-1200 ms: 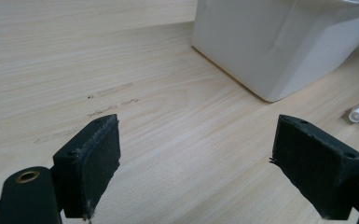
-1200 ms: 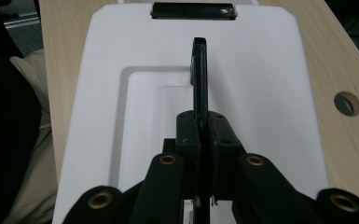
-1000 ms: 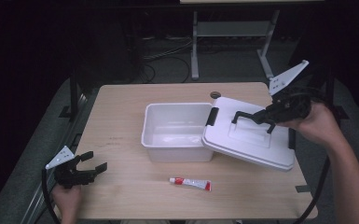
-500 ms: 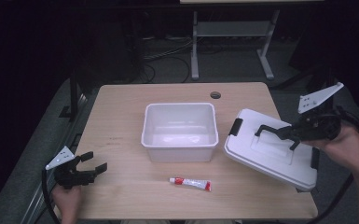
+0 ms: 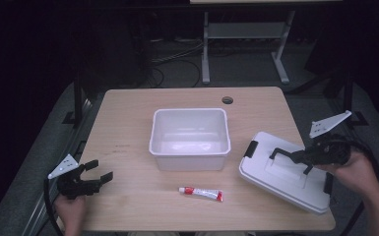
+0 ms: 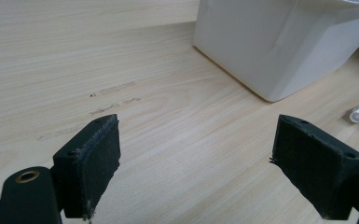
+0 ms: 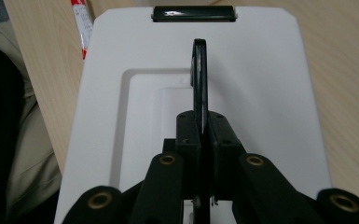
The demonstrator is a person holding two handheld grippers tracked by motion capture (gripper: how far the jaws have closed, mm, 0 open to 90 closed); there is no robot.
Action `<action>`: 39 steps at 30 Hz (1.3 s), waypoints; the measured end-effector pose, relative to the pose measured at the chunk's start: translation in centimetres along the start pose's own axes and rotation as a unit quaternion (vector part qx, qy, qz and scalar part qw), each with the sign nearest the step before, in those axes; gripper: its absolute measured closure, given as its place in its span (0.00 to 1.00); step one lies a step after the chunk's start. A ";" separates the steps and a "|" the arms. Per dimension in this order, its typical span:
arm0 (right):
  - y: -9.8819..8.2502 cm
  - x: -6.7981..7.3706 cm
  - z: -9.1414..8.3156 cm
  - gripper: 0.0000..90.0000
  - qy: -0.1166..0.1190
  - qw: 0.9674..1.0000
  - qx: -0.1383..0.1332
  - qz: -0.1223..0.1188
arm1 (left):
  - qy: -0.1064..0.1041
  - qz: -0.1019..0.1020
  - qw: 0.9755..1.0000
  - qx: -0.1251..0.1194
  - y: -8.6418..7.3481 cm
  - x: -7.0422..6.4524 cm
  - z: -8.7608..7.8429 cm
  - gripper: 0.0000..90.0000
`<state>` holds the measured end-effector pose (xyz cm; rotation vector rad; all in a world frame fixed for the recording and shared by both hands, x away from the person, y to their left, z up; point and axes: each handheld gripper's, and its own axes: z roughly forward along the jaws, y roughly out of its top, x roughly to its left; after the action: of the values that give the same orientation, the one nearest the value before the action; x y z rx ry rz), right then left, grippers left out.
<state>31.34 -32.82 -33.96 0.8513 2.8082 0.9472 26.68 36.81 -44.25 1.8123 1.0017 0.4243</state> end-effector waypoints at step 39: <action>-1.3 0.1 3.5 0.64 -0.044 0.998 -0.011 0.032 | -0.003 -0.001 1.000 0.003 0.1 -0.1 0.2 0.16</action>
<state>31.44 -31.73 -37.54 0.9606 2.7063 0.9239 26.75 36.57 -44.23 1.8178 1.0014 0.4157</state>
